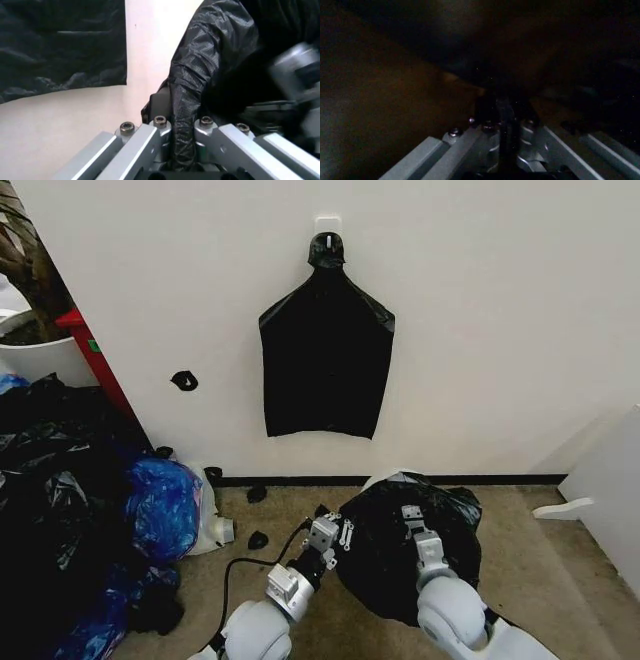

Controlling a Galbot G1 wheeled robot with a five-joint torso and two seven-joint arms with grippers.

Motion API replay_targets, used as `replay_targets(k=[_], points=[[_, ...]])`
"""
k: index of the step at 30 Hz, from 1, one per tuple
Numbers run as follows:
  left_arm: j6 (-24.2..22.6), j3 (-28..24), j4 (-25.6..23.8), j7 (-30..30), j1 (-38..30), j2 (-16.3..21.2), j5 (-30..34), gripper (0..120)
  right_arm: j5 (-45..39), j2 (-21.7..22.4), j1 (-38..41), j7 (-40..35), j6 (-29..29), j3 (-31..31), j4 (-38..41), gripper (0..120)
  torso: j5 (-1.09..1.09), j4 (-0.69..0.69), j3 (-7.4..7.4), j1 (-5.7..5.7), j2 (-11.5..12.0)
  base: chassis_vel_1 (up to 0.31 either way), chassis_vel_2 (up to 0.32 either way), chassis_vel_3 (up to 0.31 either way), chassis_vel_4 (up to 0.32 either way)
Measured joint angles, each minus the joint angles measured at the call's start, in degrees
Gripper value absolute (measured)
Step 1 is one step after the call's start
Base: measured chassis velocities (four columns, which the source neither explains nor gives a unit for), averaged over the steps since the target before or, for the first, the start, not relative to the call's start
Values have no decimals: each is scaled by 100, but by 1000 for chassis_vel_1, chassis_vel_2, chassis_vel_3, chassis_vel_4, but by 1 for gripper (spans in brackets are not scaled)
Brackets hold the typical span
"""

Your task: Place the garbage bag over the trash bin.

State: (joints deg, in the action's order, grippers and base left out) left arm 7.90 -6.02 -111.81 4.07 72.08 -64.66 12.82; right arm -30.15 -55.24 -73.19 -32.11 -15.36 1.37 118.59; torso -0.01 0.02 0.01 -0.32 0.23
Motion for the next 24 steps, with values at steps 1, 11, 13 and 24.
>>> replay_targets(k=[1, 11, 13, 24], points=[[-3, 5, 6, 1, -3, 1, 6, 1, -171, 11, -40, -62, -59, 17, 125, 0, 0, 0, 0, 0, 0, 0, 0, 0, 0], [-10, 61, 60, 5, -14, -19, 46, 1, -1808, -28, -203, -681, -572, 73, 936, 0, 0, 0, 0, 0, 0, 0, 0, 0, 0], [-9, 72, 59, 5, -27, -42, 69, 1, -2160, -59, -190, -743, -689, 104, 952, 0, 0, 0, 0, 0, 0, 0, 0, 0, 0], [-53, 102, -27, 11, -12, -82, 140, 1, -1934, -249, 230, -1029, -1595, 593, 222, 0, -1, -1, 0, 0, 0, 0, 0, 0, 0]])
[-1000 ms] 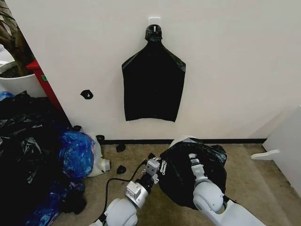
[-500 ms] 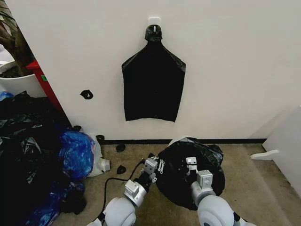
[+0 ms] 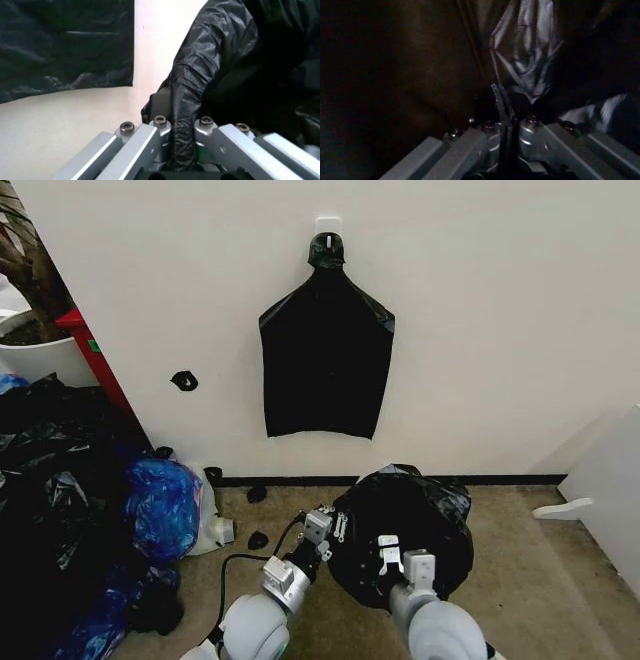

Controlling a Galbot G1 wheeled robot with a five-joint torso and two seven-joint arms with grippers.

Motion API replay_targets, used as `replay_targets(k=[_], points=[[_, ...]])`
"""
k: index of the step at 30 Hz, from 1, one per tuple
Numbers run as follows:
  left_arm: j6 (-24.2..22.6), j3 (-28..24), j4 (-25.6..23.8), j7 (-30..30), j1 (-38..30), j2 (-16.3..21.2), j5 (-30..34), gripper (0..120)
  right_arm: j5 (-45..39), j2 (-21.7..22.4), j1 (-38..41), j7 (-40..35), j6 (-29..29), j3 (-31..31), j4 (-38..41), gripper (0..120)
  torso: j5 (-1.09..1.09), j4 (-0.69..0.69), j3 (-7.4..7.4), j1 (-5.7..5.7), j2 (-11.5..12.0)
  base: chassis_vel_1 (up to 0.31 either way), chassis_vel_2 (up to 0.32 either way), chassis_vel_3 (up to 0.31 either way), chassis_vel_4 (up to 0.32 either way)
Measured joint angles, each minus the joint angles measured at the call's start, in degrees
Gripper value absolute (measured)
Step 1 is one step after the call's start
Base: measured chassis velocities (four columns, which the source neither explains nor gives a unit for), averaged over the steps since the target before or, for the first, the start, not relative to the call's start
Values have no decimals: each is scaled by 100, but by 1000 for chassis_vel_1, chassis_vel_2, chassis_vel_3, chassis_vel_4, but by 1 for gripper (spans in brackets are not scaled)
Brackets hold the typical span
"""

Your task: Place the garbage bag over the trash bin.

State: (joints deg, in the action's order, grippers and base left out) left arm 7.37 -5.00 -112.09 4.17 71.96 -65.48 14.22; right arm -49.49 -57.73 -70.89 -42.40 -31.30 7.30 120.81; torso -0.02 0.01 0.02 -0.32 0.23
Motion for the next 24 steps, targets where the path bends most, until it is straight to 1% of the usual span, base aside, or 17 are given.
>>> replay_targets(k=[4, 5, 8, 12, 16, 17, 18, 20, 21, 22, 24], points=[[-4, -24, -56, -2, 40, -8, -4, 1, 396, -35, 184, 1, -147, 35, -293, 0, 0, 1, 0, 0, 0, 0, 0, 0, 0], [-4, -33, -75, -2, 56, -1, -10, 1, 596, -48, 270, 10, -178, 16, -456, 0, 0, 1, 0, 0, 0, 0, 0, 0, 0], [-5, -43, -102, -2, 71, 26, -16, 1, 829, -69, 406, 20, -209, -86, -748, 0, 1, 0, 0, 0, 0, 0, 0, 0, 0], [-7, -49, -127, -3, 74, 33, -16, 1, 1048, -86, 451, 43, -216, -140, -939, 0, 0, 1, 0, 0, 0, 0, 0, 0, 0], [-13, -53, -151, -6, 81, 47, -14, 1, 1675, -110, 436, 187, -87, -224, -1154, 0, 0, 1, 0, 0, 0, 0, 0, 0, 0], [-13, -53, -151, -6, 81, 47, -14, 1, 1675, -110, 436, 187, -87, -224, -1154, 0, 0, 1, 0, 0, 0, 0, 0, 0, 0], [-13, -50, -152, -6, 81, 50, -12, 1, 1791, -112, 425, 222, -12, -240, -1167, 0, 0, 1, 0, 0, 0, 0, 0, 0, 0], [-13, -35, -153, -6, 81, 57, 2, 1, 2172, -116, 359, 389, 349, -295, -1154, 0, 0, 0, 0, 0, 0, 0, 0, 0, 0], [-13, -15, -154, -4, 76, 66, 21, 1, 2438, -114, 281, 566, 693, -334, -1060, 0, 0, 1, 0, 0, 0, 0, 0, 0, 0], [-14, -7, -155, -4, 71, 71, 31, 1, 2523, -109, 244, 650, 852, -347, -1003, 0, 0, 1, 0, 0, 0, 0, 0, 0, 0], [-13, 7, -156, -9, 48, 86, 62, 1, 2698, -78, 104, 947, 1393, -367, -773, 0, 2, 1, 0, 0, 0, 0, 0, 0, 0]])
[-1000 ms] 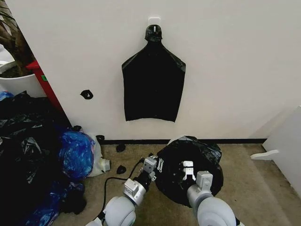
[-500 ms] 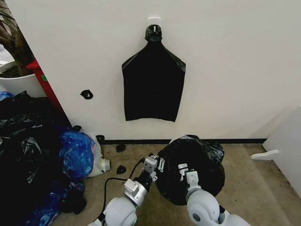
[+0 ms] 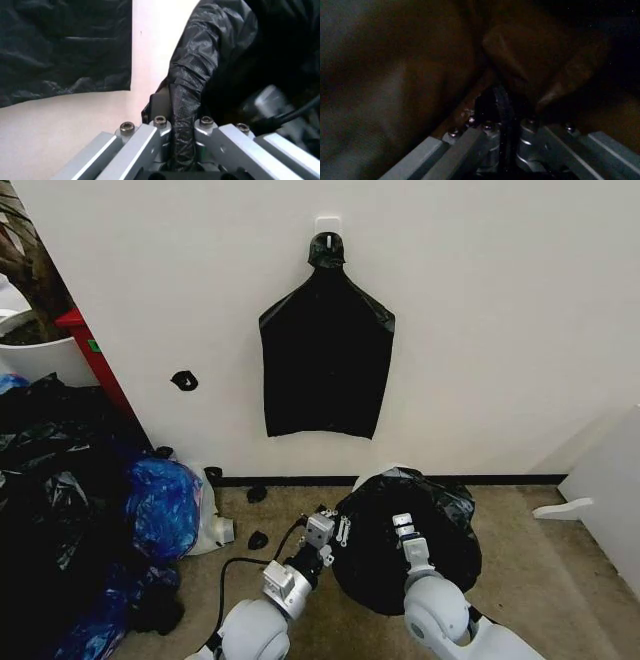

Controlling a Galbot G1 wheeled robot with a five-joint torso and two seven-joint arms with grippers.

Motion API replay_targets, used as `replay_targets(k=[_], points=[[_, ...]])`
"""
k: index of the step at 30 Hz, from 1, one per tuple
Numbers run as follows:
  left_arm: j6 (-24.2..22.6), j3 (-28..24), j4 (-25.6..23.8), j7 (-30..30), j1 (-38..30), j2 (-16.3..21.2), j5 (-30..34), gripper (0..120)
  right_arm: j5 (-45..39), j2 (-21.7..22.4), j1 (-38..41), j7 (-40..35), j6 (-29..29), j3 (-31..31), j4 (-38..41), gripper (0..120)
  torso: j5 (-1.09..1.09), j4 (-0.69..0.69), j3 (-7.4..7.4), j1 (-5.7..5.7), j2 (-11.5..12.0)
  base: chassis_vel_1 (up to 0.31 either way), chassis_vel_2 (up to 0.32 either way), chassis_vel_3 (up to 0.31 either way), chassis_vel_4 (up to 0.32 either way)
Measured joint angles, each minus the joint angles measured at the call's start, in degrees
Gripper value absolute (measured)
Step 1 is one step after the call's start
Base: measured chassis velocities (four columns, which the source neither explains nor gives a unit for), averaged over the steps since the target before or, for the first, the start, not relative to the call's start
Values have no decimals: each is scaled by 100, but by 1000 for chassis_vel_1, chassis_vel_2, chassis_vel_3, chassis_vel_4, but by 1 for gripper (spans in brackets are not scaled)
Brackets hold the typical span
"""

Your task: Place the garbage bag over the trash bin.

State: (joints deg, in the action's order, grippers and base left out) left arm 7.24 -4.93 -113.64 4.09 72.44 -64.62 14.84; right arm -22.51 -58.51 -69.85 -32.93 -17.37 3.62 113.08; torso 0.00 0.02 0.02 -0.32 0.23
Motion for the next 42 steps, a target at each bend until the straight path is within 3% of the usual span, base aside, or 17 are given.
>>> replay_targets(k=[4, 8, 12, 13, 16, 21, 26, 32, 35, 38, 40, 42], points=[[0, 12, 25, 4, -31, 5, 24, 1, 17, 44, -120, 174, 300, 21, 205, 0, -1, 0, 0, 0, 0, 0, 0, 0, 0], [0, 16, 49, 4, -49, 4, 34, 1, -195, 100, -186, 121, 232, 82, 345, 0, -1, 0, 0, 0, 0, 0, 0, 0, 0], [0, 28, 67, 4, -54, 3, 38, 1, -988, 166, -215, -311, -286, 166, 646, 0, -1, 0, 0, 0, 0, 0, 0, 0, 0], [0, 40, 72, 4, -54, 4, 40, 1, -1567, 172, -207, -660, -688, 173, 882, 0, -1, 0, 0, 0, 0, 0, 0, 0, 0], [0, 51, 76, 4, -53, 2, 46, 1, -2214, 185, -151, -1152, -1284, 169, 1079, 0, -1, 0, 0, 0, 0, 0, 0, 0, 0], [0, 55, 57, 3, -34, -21, 55, 1, -2229, 211, -81, -1363, -1663, 212, 816, 0, -1, 0, 0, 0, 0, 0, 0, 0, 0], [-9, 51, 14, 3, -12, -25, 73, 1, -1593, 200, -17, -1225, -1746, 228, 421, 0, -1, 0, 0, 0, 0, 0, 0, 0, 0], [-30, 69, -32, 0, 19, -19, 147, 1, -785, 180, 20, -946, -1552, 120, 180, 0, -1, 0, 0, 0, 0, 0, 0, 0, 0], [-61, 134, -25, 0, -11, -25, 275, 1, -382, 219, -105, -647, -1024, 49, 384, 1, -1, 0, 0, 0, 0, 0, 0, 0, 0], [-132, 194, -11, 22, -41, -30, 501, 1, 67, 314, -318, -77, -18, 17, 588, 15, -1, 0, 0, 0, 0, 0, 0, 0, 0], [-142, 203, -11, 25, -41, -32, 528, 1, 126, 324, -341, -23, 67, 16, 601, 17, -1, 0, 0, 0, 0, 0, 0, 0, 0], [-201, 262, -21, 38, -35, -40, 644, 1, 506, 402, -524, 288, 472, 48, 743, 26, -1, -1, 0, 0, 0, 0, 0, 0, 0]])
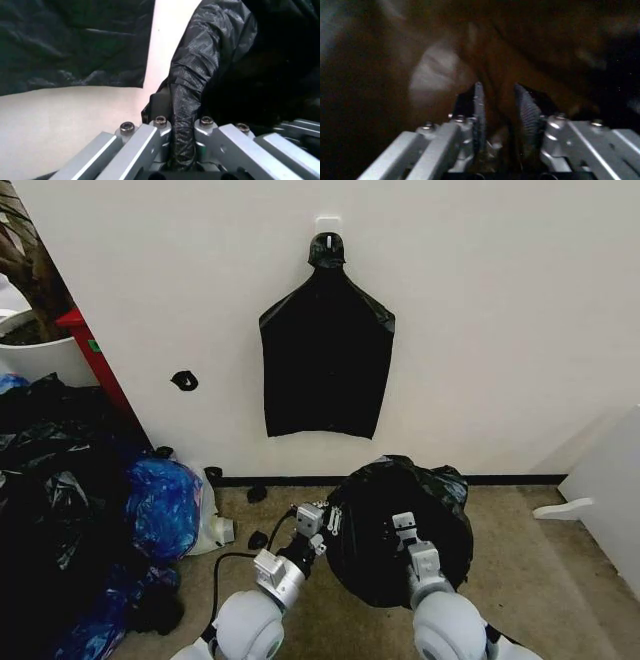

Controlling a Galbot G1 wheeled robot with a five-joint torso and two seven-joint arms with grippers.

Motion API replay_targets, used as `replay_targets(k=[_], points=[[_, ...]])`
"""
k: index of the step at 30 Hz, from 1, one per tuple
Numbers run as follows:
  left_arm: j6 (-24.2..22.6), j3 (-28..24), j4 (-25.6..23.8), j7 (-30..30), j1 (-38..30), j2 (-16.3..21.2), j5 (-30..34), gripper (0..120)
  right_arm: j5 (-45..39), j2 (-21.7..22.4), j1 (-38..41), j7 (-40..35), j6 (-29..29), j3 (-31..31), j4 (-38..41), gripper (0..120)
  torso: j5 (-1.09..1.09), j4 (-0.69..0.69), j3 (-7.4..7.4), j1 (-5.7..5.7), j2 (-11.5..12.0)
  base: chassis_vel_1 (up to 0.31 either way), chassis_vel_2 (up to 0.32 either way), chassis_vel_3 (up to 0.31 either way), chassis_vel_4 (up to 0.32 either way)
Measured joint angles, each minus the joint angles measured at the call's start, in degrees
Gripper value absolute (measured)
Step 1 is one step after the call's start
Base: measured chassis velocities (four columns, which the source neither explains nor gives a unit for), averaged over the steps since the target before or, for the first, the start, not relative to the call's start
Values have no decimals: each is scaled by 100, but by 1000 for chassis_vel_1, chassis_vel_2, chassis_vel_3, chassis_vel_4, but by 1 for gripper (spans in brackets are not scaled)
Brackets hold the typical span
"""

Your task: Place the garbage bag over the trash bin.

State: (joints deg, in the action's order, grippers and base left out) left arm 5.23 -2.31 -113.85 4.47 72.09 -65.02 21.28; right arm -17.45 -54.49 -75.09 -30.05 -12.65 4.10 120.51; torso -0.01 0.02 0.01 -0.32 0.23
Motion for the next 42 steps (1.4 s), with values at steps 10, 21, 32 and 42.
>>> replay_targets(k=[10, 21, 32, 42], points=[[-174, 89, 73, 59, -104, -12, 241, 1, -98, -5, -537, 73, -85, 219, 710, 60, 1, 1, 0, 0, 0, 0, 0, 0, 0], [-994, 694, 29, 624, -103, -341, 1773, 1, 1000, -52, -966, 613, 1450, -356, 1648, 98, -1, -3, 0, 0, 0, 0, 0, 0, 0], [-2678, 1181, -268, 2402, -283, -993, 4638, 1, 2744, -850, -1671, 199, 3210, -767, 1071, 100, 1, 2, 0, 0, 0, 0, 0, 0, 0], [-3012, 2233, -128, 2924, -384, -1197, 5526, 1, 2485, -1037, -1901, -221, 3568, -729, 484, 100, 1, -1, 0, 0, 0, 0, 0, 0, 0]])
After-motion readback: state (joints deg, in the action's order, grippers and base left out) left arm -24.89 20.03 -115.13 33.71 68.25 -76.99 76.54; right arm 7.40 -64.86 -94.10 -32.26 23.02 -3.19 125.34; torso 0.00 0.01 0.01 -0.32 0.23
